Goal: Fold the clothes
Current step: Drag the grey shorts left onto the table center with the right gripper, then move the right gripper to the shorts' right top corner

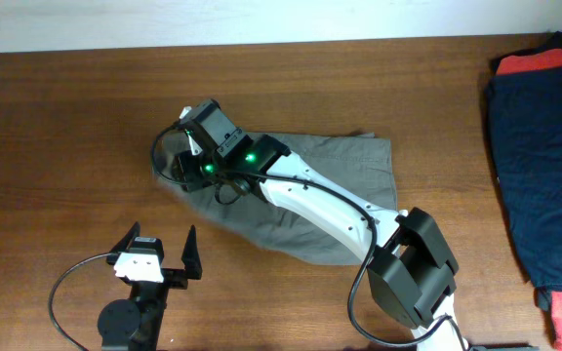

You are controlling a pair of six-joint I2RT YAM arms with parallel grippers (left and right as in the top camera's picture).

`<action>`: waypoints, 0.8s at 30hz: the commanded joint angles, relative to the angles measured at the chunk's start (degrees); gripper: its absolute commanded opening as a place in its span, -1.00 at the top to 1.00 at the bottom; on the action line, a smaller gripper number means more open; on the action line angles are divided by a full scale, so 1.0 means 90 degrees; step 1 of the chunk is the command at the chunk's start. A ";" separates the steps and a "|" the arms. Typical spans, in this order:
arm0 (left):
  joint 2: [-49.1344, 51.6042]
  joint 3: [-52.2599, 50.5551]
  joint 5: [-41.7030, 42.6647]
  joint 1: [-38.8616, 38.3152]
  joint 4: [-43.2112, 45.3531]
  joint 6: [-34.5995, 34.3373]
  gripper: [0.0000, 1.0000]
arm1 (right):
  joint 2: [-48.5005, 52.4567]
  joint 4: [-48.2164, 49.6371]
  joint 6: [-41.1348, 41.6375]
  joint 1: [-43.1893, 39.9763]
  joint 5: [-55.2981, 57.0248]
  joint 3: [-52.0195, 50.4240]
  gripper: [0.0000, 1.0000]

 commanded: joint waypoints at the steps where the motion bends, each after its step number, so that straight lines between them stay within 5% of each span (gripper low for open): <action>1: -0.0019 -0.0041 0.0066 0.0029 0.0019 0.0124 -0.98 | -0.0131 0.0039 0.0041 -0.0090 0.0255 0.0131 -0.17; 14: -0.0019 -0.0041 0.0066 0.0029 0.0019 0.0124 -0.98 | -0.0605 -0.1190 -0.0015 -0.1690 0.0355 0.0138 -0.56; 20: -0.0019 -0.0041 0.0066 0.0029 0.0019 0.0124 -0.98 | -0.0903 -0.3084 -0.1472 -0.2909 0.0100 0.0138 -0.93; 24: -0.0019 -0.0041 0.0066 0.0029 0.0019 0.0124 -0.99 | -0.0855 -0.4299 -0.2421 -0.3640 0.0165 0.0124 -0.98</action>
